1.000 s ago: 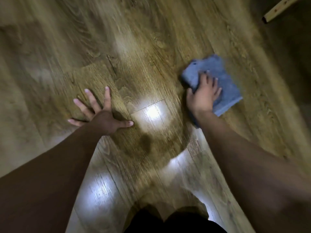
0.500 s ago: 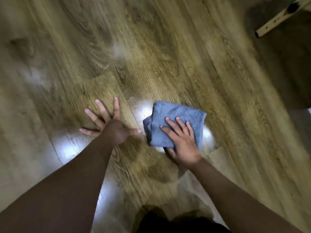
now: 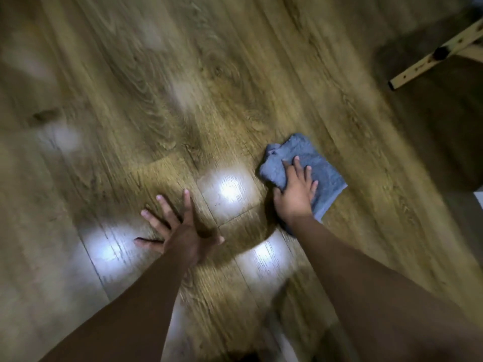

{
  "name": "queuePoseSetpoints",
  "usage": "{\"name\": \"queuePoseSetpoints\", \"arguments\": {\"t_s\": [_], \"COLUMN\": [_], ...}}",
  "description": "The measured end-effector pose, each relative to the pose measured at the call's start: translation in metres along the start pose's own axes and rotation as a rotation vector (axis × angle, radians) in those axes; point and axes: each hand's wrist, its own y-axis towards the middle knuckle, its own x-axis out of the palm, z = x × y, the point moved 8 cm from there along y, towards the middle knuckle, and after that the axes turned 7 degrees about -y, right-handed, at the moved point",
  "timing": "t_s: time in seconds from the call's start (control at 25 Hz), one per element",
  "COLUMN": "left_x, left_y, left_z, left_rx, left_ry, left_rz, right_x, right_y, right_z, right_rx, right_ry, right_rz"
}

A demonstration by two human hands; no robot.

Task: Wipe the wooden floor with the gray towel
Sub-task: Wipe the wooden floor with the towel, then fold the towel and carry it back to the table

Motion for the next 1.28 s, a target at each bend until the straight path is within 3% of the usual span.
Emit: {"name": "queuePoseSetpoints", "arguments": {"t_s": [0.2, 0.36, 0.44, 0.6, 0.84, 0.92, 1.04, 1.16, 1.28], "left_x": [-0.004, -0.004, -0.007, -0.004, -0.008, -0.003, 0.019, 0.031, 0.010], "left_y": [0.002, -0.006, -0.010, -0.012, -0.015, -0.023, -0.076, -0.137, -0.194], "left_z": [0.000, 0.001, 0.007, 0.005, 0.012, 0.049, 0.137, 0.186, 0.208], "left_rx": [-0.002, -0.029, -0.018, 0.050, -0.019, 0.133, 0.584, 0.715, 0.796], "left_ry": [-0.005, 0.029, 0.033, 0.021, 0.072, -0.110, -0.366, -0.468, -0.293], "left_rz": [0.048, 0.071, 0.077, 0.080, 0.157, 0.146, 0.126, 0.014, 0.013], "right_x": [-0.004, -0.029, -0.030, -0.016, -0.019, -0.022, -0.052, -0.102, -0.155], "right_y": [0.010, 0.042, 0.042, 0.010, -0.019, -0.045, -0.066, -0.080, -0.103], "right_z": [-0.017, 0.004, 0.022, 0.031, 0.031, 0.030, 0.027, 0.027, 0.030], "right_rx": [-0.278, -0.622, -0.625, -0.476, -0.579, -0.692, -0.760, -0.815, -0.888], "right_ry": [-0.188, -0.563, -0.598, -0.411, -0.385, -0.344, -0.224, -0.036, -0.002], "right_rz": [-0.216, -0.408, -0.418, -0.310, -0.473, -0.510, -0.487, -0.427, -0.407]}}
